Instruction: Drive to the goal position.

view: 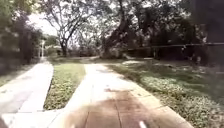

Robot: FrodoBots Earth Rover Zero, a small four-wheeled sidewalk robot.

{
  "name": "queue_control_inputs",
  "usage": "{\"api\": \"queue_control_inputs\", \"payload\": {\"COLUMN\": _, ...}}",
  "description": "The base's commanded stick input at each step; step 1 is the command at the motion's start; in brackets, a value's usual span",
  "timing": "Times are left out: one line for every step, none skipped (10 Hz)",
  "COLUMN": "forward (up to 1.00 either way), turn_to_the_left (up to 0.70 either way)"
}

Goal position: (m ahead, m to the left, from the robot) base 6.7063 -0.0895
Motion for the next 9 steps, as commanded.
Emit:
{"api": "queue_control_inputs", "payload": {"forward": 0.70, "turn_to_the_left": 0.00}}
{"api": "queue_control_inputs", "payload": {"forward": 0.70, "turn_to_the_left": 0.00}}
{"api": "queue_control_inputs", "payload": {"forward": 0.70, "turn_to_the_left": 0.00}}
{"api": "queue_control_inputs", "payload": {"forward": 0.70, "turn_to_the_left": 0.00}}
{"api": "queue_control_inputs", "payload": {"forward": 0.70, "turn_to_the_left": 0.09}}
{"api": "queue_control_inputs", "payload": {"forward": 0.70, "turn_to_the_left": 0.25}}
{"api": "queue_control_inputs", "payload": {"forward": 0.70, "turn_to_the_left": 0.24}}
{"api": "queue_control_inputs", "payload": {"forward": 0.70, "turn_to_the_left": 0.00}}
{"api": "queue_control_inputs", "payload": {"forward": 0.70, "turn_to_the_left": 0.00}}
